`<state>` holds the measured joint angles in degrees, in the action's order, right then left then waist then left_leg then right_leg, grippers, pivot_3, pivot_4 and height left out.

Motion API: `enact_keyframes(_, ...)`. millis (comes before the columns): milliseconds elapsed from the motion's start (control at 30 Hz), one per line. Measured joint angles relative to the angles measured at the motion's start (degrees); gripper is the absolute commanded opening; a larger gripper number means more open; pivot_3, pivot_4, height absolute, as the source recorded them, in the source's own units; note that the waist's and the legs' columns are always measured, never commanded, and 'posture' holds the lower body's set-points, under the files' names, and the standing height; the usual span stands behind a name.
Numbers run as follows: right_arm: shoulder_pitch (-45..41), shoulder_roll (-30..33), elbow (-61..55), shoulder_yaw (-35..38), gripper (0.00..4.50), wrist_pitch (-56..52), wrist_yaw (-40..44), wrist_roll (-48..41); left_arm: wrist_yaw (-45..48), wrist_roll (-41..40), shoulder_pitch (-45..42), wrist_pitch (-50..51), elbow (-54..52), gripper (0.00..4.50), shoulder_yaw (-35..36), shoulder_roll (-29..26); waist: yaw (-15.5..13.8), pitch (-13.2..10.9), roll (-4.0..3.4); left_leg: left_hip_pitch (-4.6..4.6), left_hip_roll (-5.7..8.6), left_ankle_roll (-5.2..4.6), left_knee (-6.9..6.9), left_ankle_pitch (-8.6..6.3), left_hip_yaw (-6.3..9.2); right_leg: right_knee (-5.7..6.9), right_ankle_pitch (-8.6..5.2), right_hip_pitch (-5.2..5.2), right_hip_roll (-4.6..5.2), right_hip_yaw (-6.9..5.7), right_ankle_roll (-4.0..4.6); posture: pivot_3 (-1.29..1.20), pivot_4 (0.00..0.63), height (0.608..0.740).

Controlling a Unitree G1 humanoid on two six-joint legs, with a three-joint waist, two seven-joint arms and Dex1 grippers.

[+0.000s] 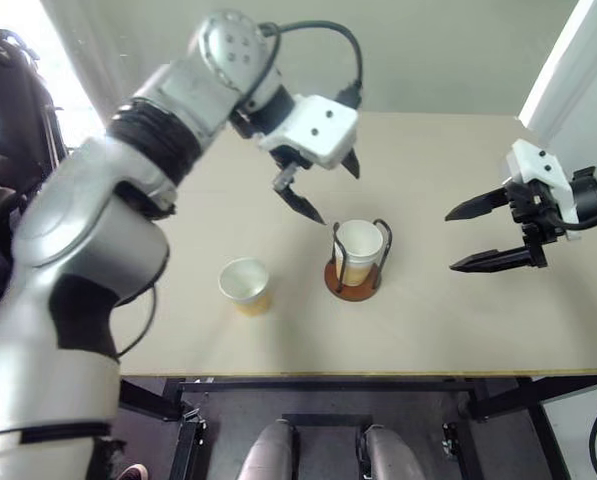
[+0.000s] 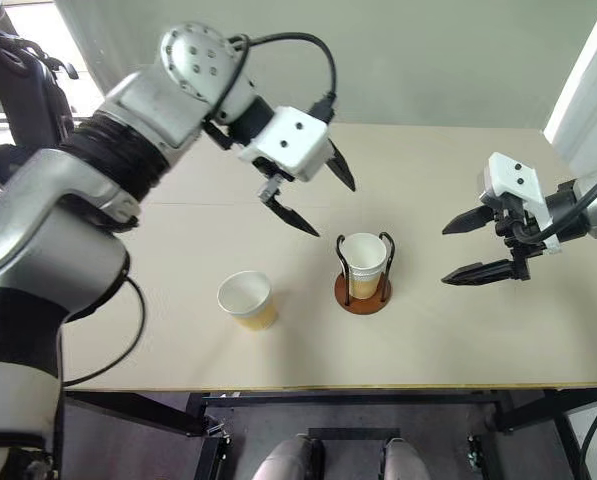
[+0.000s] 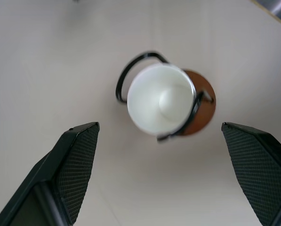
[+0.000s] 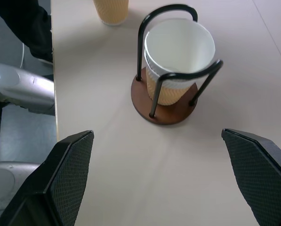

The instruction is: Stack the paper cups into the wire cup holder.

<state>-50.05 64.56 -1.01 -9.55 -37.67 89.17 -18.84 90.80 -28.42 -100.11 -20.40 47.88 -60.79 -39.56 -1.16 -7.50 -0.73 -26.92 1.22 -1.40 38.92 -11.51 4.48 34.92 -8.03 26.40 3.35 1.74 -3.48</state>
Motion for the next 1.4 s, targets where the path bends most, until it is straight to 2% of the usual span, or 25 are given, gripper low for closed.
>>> enact_keyframes(200, 0.1, -0.3, -0.2, 0.0, 4.50, 0.7, 0.2, 0.0, 0.0, -1.6, 0.4, -0.5, -9.3, 4.46, -6.0, -8.4, -0.1, 0.0, -0.05, -0.02, 0.03, -0.01, 0.04, -0.02, 0.15, 0.02, -0.08, -0.02, 0.02, 0.02, 0.07, 0.00, 0.150, 0.740)
enact_keyframes(367, 0.0, -1.5, -0.3, 0.0, 4.50, 1.5, 0.0, -0.1, 0.0, -2.5, 0.2, -1.0, -18.1, 4.46, -15.1, -16.7, 0.0, 0.0, -0.09, -0.02, 0.05, 0.01, 0.05, -0.03, 0.18, 0.03, -0.10, -0.02, -0.02, -0.05, 0.18, 0.00, 0.150, 0.740)
enact_keyframes(567, 0.0, -2.0, -0.3, 0.0, 4.50, 2.2, 0.2, -0.1, 0.0, -3.9, -3.4, -2.3, -24.7, 4.46, -23.3, -21.8, -0.1, 0.0, -0.13, -0.02, 0.08, 0.11, 0.03, -0.09, 0.33, 0.01, -0.14, -0.04, -0.01, -0.09, 0.29, 0.00, 0.150, 0.740)
enact_keyframes(700, 0.0, -2.1, -0.1, 0.0, 4.50, 2.4, 0.4, -0.1, 0.0, -3.9, -4.4, -2.3, -30.3, 4.46, -26.0, -25.8, 0.1, 0.0, -0.21, -0.02, 0.03, 0.24, 0.03, -0.17, 0.51, 0.05, -0.24, -0.02, -0.02, -0.10, 0.41, 0.00, 0.150, 0.740)
enact_keyframes(867, 0.0, -2.5, 0.9, -0.1, 4.50, 2.9, 0.6, 0.0, 0.0, 0.0, -1.2, -3.5, -36.1, 4.46, -25.8, -31.2, 0.4, 0.0, -0.31, 0.03, 0.05, 0.37, -0.06, -0.18, 0.67, 0.08, -0.29, -0.01, -0.13, -0.22, 0.48, 0.00, 0.150, 0.740)
enact_keyframes(967, -0.1, -2.7, 1.2, -0.2, 4.50, 3.1, 0.9, 0.0, 0.0, 3.0, 1.7, -3.2, -37.9, 4.46, -24.6, -32.3, 0.4, 0.0, -0.31, -0.01, 0.02, 0.46, -0.06, -0.11, 0.80, 0.09, -0.29, -0.02, -0.12, -0.24, 0.50, 0.00, 0.150, 0.740)
enact_keyframes(1167, -0.3, -3.3, 2.0, -0.4, 4.50, 3.5, 1.1, 0.2, 0.0, 7.4, 5.9, -2.9, -38.8, 4.46, -19.0, -33.4, 0.4, 0.0, -0.32, 0.02, 0.05, 0.48, -0.06, -0.07, 0.84, 0.13, -0.27, -0.04, -0.11, -0.22, 0.58, 0.00, 0.150, 0.740)
enact_keyframes(1400, -0.8, -4.2, 2.4, -0.5, 4.50, 3.6, 1.2, 0.5, 0.0, 13.0, 11.9, -4.0, -36.1, 4.46, -13.4, -32.0, 0.5, 0.0, -0.32, 0.04, 0.04, 0.54, -0.09, -0.01, 0.84, 0.15, -0.20, 0.00, -0.13, -0.26, 0.69, 0.00, 0.150, 0.740)
